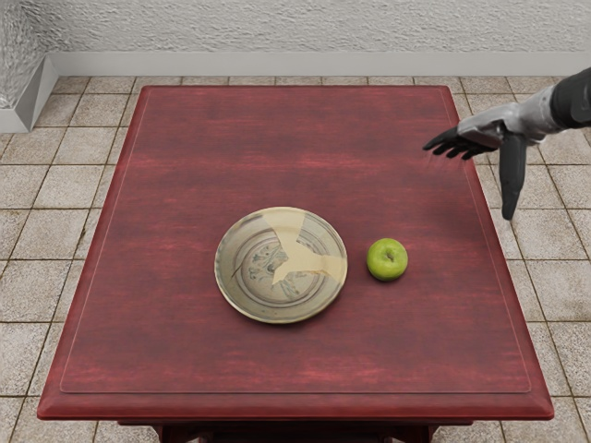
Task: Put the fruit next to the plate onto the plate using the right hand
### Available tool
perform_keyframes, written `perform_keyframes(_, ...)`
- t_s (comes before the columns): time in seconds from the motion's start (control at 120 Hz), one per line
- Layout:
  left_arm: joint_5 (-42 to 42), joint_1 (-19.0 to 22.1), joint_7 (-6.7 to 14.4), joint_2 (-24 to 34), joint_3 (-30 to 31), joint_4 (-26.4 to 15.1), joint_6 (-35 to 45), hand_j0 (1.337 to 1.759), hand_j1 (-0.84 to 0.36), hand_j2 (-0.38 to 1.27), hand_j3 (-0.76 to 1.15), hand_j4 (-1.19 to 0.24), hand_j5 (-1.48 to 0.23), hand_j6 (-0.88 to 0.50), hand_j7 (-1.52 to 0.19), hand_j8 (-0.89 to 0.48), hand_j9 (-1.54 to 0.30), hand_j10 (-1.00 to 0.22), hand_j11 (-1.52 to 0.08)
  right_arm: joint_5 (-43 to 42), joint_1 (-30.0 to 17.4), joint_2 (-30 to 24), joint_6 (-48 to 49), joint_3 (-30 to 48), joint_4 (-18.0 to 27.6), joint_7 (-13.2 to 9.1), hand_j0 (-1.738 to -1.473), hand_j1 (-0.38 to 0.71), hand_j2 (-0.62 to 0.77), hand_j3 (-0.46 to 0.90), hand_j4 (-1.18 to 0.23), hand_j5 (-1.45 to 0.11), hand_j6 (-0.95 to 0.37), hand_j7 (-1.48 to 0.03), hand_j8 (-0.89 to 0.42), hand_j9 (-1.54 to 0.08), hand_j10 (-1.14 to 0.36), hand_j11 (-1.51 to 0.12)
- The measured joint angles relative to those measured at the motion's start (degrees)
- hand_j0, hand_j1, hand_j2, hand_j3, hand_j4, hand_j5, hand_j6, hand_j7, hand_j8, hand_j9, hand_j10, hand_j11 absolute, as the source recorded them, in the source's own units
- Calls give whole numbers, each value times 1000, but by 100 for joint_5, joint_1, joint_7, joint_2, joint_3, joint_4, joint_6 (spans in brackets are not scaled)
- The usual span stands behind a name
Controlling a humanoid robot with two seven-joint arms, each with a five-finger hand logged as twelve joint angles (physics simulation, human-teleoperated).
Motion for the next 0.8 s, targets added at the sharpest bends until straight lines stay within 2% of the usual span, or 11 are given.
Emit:
perform_keyframes(0.117, 0, 0, 0, 0, 0, 0, 0, 1658, 349, 0, 0, 0, 0, 0, 0, 0, 0, 0, 0, 1, 2, 18, -36, 6, -40, 0, -1658, -321, -5, 0, -25, -31, -26, -31, -25, -31, -25, -31)
perform_keyframes(0.225, 0, 0, 0, 0, 0, 0, 0, 1658, 349, 0, 0, 0, 0, 0, 0, 0, 0, 0, 0, 1, 21, 20, -538, -21, 62, -4, -1658, -321, -5, 0, -25, -31, -26, -31, -25, -31, -25, -31)
perform_keyframes(0.317, 0, 0, 0, 0, 0, 0, 0, 1658, 349, 0, 0, 0, 0, 0, 0, 0, 0, 0, 0, 2, 123, -43, -756, -154, 494, -4, -1658, -321, -5, 0, -25, -31, -26, -31, -25, -31, -25, -31)
perform_keyframes(0.433, 0, 0, 0, 0, 0, 0, 0, 1658, 349, 0, 0, 0, 0, 0, 0, 0, 0, 0, 0, 4, 602, -243, -851, -567, 1185, -5, -1658, -321, -5, 0, -25, -31, -26, -31, -25, -31, -25, -31)
perform_keyframes(0.542, 0, 0, 0, 0, 0, 0, 0, 1658, 349, 0, 0, 0, 0, 0, 0, 0, 0, 0, 0, 6, 807, -298, -969, -680, 1538, -36, -1658, -321, -5, 0, -25, -31, -26, -31, -25, -31, -25, -31)
perform_keyframes(0.567, 0, 0, 0, 0, 0, 0, 0, 1658, 349, 0, 0, 0, 0, 0, 0, 0, 0, 0, 0, 6, 835, -321, -1093, -645, 1628, -171, -1658, -321, -5, 0, -25, -31, -26, -31, -25, -31, -25, -31)
perform_keyframes(0.667, 0, 0, 0, 0, 0, 0, 0, 1658, 349, 0, 0, 0, 0, 0, 0, 0, 0, 0, 0, -27, 781, -583, -1717, -156, 2117, -1041, -1658, -321, -5, 0, -25, -31, -26, -31, -25, -31, -25, -31)
perform_keyframes(0.8, 0, 0, 0, 0, 0, 0, 0, 1658, 349, 0, 0, 0, 0, 0, 0, 0, 0, 0, 0, -77, 738, -651, -2420, 377, 2796, -2144, -1658, -321, -5, 0, -25, -31, -26, -31, -25, -31, -25, -31)
